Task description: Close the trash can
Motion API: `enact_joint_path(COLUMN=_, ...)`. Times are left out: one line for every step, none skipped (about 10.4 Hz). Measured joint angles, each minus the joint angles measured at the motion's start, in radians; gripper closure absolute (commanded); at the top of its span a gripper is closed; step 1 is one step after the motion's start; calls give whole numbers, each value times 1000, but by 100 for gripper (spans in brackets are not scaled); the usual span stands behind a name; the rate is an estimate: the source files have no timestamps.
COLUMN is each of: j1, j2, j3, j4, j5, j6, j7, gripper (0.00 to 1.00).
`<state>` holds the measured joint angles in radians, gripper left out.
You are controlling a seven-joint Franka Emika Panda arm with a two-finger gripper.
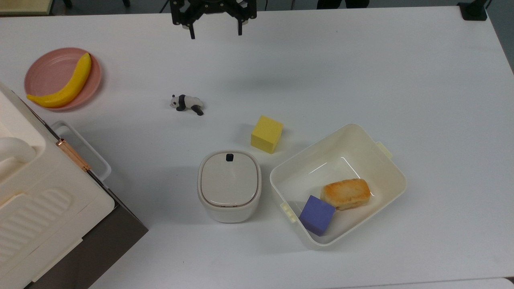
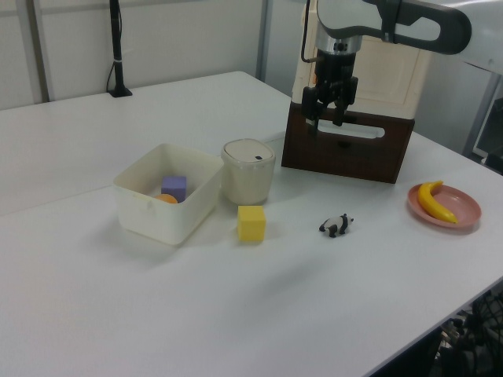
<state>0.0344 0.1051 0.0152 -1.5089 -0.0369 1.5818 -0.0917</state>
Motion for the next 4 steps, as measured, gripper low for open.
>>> enact_joint_path(j1=0, j2=0, j3=0, j4=0, j5=-3, j6=0, j7=0, gripper=0)
enact_joint_path(j1=1, j2=0, j3=0, j4=-1, j5=-14, j6=0, j7=0, gripper=0)
enact_joint_path(j1=1, j2=0, j3=0, j4=-3, j5=-26, j6=0, j7=0, gripper=0)
enact_joint_path(j1=2, j2=0, j3=0, j4=-5, j5=-31, j6=0, j7=0, gripper=0)
